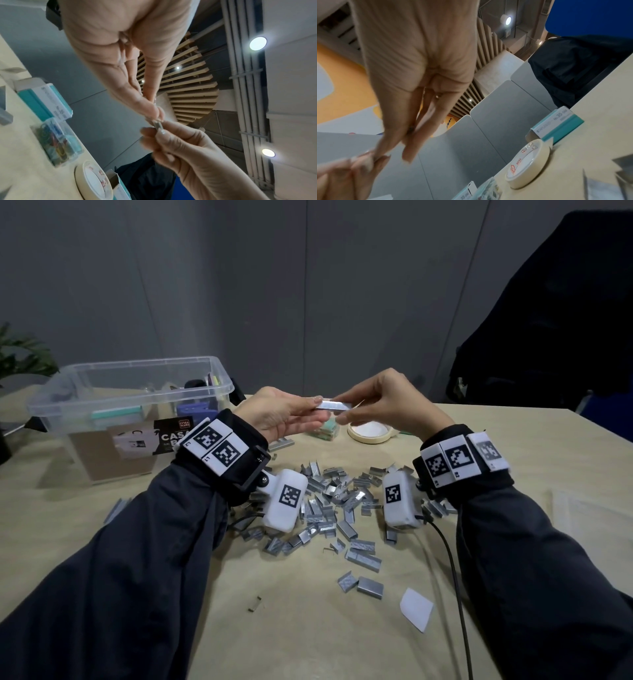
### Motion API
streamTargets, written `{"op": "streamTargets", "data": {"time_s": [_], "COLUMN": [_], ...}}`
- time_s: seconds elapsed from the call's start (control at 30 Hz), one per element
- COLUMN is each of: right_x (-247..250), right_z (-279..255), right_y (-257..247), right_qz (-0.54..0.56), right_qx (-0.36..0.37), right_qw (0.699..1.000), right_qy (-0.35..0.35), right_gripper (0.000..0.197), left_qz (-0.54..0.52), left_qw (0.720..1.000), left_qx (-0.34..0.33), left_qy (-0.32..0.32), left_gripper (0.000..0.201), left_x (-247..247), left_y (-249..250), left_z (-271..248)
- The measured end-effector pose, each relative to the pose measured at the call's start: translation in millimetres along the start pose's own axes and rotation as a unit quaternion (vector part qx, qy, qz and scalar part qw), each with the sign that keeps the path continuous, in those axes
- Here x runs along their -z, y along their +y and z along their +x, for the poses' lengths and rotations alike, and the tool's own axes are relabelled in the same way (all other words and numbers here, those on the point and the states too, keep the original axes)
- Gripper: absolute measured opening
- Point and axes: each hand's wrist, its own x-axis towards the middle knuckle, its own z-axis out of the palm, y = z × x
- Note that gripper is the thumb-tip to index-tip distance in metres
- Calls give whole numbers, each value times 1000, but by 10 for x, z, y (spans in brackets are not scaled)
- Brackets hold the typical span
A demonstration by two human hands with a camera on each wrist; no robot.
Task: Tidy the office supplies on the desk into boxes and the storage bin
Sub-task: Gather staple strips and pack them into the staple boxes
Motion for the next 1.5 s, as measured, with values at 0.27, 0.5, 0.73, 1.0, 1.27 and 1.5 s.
{"op": "streamTargets", "data": {"time_s": [0.27, 0.5, 0.73, 1.0, 1.27, 1.5], "right_x": [-43, -65, 174, 664, 903, 997], "right_z": [6, 29, -4, -111, -154, -212], "right_y": [-2, -3, -113, 295, 468, 477], "right_qz": [74, 34, -42, -78, -61, -15], "right_qx": [2, 9, 12, -121, -149, -125], "right_qw": [997, 998, 997, 950, 921, 917], "right_qy": [-10, 50, 66, 279, 355, 378], "right_gripper": [35, 29, 19, 5, 18, 3], "left_qz": [30, 62, 157, 463, 439, 180], "left_qw": [999, 997, 985, 865, 892, 979], "left_qx": [-26, -48, -69, -193, -90, 67], "left_qy": [12, 10, -9, -21, -59, -63], "left_gripper": [15, 13, 21, 14, 25, 33], "left_x": [-5, -1, -8, -567, -1096, -1383], "left_y": [18, 43, 97, 42, -60, -234], "left_z": [2, -6, 8, 484, 1146, 1322]}}
